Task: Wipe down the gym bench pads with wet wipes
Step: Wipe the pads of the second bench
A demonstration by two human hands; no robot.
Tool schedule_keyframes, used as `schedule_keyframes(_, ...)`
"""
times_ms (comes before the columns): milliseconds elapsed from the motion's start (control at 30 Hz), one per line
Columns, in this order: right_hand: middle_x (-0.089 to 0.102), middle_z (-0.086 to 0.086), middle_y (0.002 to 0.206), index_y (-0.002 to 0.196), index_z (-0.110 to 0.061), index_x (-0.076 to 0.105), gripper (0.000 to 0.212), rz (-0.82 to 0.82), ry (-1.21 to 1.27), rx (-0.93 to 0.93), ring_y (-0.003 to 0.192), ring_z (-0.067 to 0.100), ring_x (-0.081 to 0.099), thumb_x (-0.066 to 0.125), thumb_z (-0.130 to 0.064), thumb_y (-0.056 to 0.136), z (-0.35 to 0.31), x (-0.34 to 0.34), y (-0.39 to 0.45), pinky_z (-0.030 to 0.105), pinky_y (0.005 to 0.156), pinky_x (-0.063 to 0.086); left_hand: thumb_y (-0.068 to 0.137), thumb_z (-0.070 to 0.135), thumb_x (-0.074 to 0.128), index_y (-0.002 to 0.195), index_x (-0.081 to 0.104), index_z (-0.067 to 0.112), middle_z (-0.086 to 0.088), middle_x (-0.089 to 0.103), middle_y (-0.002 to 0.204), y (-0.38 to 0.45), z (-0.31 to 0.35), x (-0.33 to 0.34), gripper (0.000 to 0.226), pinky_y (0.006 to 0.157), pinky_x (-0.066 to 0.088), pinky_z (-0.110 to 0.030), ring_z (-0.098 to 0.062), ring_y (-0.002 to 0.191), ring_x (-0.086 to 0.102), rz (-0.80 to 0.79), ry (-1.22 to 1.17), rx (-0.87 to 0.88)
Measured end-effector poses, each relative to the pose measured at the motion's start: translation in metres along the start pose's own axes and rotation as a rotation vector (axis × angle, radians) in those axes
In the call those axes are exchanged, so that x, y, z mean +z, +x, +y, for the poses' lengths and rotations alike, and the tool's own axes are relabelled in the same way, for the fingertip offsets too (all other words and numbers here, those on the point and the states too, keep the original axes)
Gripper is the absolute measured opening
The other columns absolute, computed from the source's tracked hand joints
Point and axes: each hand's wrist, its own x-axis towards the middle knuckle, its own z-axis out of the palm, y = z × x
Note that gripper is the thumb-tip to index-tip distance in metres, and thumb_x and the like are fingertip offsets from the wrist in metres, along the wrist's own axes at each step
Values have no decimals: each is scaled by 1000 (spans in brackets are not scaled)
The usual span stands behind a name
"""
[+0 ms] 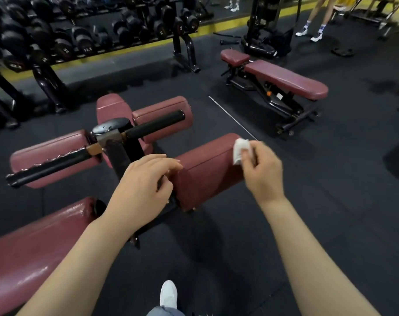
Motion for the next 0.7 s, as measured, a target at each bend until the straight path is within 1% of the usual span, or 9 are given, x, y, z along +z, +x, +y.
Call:
schedule_keyframes(100, 65, 0, 87, 94, -8, 65, 6, 95, 9, 51, 84, 28, 61, 60, -6, 93, -10, 4, 4, 39, 80, 48, 82, -6, 54, 117, 70, 20, 11, 68, 112, 4, -2, 1, 47, 111, 38, -38, -13, 130, 49, -12, -6, -11)
schedule_keyframes(167, 70, 6, 92, 98, -7, 71, 13, 11, 49, -210, 84, 29, 64, 62, 0, 91, -37, 23, -18, 38, 83, 51, 80, -6, 52, 118, 69, 24, 15, 65, 113, 5, -3, 2, 51, 108, 37, -27, -6, 125, 49, 3, -31, -26)
schedule_keyframes(233, 70, 5, 93, 105, -5, 71, 19, -221, 80, -515, 80, 27, 61, 62, 0, 89, -58, 37, -48, 36, 79, 49, 80, -5, 50, 123, 62, 27, 19, 65, 116, 5, -3, 1, 55, 103, 36, -17, 2, 118, 50, 14, -77, -53)
schedule_keyframes(300, 67, 3, 91, 107, -8, 69, 22, -269, 13, -617, 74, 25, 54, 59, 0, 89, -49, 34, -52, 37, 72, 45, 80, -5, 49, 127, 53, 28, 24, 65, 116, 2, 1, 1, 58, 104, 31, -13, 6, 112, 45, -3, -94, -47)
schedule_keyframes(433, 67, 6, 87, 102, -10, 66, 24, 149, -106, -110, 76, 22, 51, 66, 6, 84, -8, 7, -19, 37, 76, 45, 78, 0, 48, 127, 53, 22, 22, 61, 128, -7, 5, 3, 54, 115, 13, -13, 5, 129, 41, -147, 43, 86)
schedule_keyframes(500, 63, 6, 81, 97, -5, 67, 12, 186, -104, 14, 73, 25, 52, 64, 2, 88, -13, 7, -16, 38, 74, 45, 77, 3, 46, 131, 50, 21, 20, 55, 137, -9, 4, 4, 57, 120, 6, -21, 4, 141, 30, -199, 98, 96)
schedule_keyframes(567, 66, 5, 87, 100, -8, 69, 15, 26, -12, -234, 76, 24, 56, 60, 1, 90, -32, 20, -30, 35, 75, 46, 75, 10, 39, 139, 45, 21, 20, 48, 144, -12, 3, 6, 65, 122, 0, -25, 6, 146, 17, -225, 131, 92)
schedule_keyframes(633, 66, 0, 87, 105, -14, 65, 19, -314, 66, -569, 74, 20, 56, 52, -5, 94, -51, 26, -45, 35, 71, 44, 74, 17, 33, 144, 42, 19, 18, 44, 148, -15, 2, 8, 70, 123, 0, -29, 6, 147, 12, -233, 158, 100)
schedule_keyframes(700, 62, -3, 81, 103, -20, 60, 20, -393, -55, -692, 68, 22, 51, 54, -5, 90, -50, 22, -41, 37, 65, 39, 75, 24, 26, 147, 38, 19, 18, 41, 151, -14, 1, 9, 72, 123, -1, -30, 7, 147, 9, -232, 155, 90)
